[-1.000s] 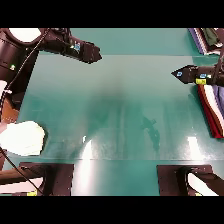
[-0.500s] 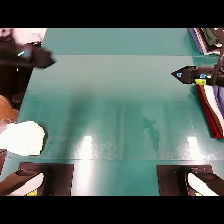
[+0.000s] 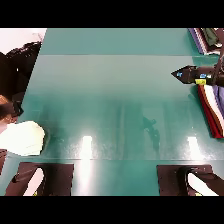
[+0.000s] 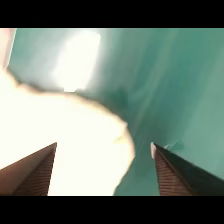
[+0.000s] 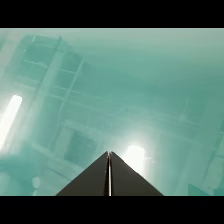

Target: Fold the shirts.

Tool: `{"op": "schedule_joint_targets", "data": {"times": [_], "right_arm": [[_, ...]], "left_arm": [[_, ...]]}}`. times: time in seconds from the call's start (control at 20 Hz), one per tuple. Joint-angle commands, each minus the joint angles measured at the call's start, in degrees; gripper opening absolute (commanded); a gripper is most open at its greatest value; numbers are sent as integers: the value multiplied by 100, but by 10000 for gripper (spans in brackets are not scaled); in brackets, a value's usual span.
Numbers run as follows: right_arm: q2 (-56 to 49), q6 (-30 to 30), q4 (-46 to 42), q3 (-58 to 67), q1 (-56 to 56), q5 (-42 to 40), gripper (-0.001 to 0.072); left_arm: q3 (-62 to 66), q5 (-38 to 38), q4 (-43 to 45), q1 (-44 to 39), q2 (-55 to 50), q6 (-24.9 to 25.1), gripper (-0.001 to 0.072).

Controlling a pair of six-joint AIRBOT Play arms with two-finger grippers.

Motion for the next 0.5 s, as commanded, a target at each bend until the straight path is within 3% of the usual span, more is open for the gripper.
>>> {"op": "schedule_joint_targets", "data": {"times": [0.0,0.3,0.35,0.45], "right_arm": [[4,0,0,0,4,13,16],[4,0,2,0,4,4,17],[4,0,2,0,4,-24,17],[4,2,22,0,4,-55,17]], "left_arm": [[-951,376,568,216,96,-223,720],[-2262,1204,601,216,98,-592,720],[-2260,1202,601,216,98,-669,674],[-2131,1189,568,216,105,-686,94]]}}
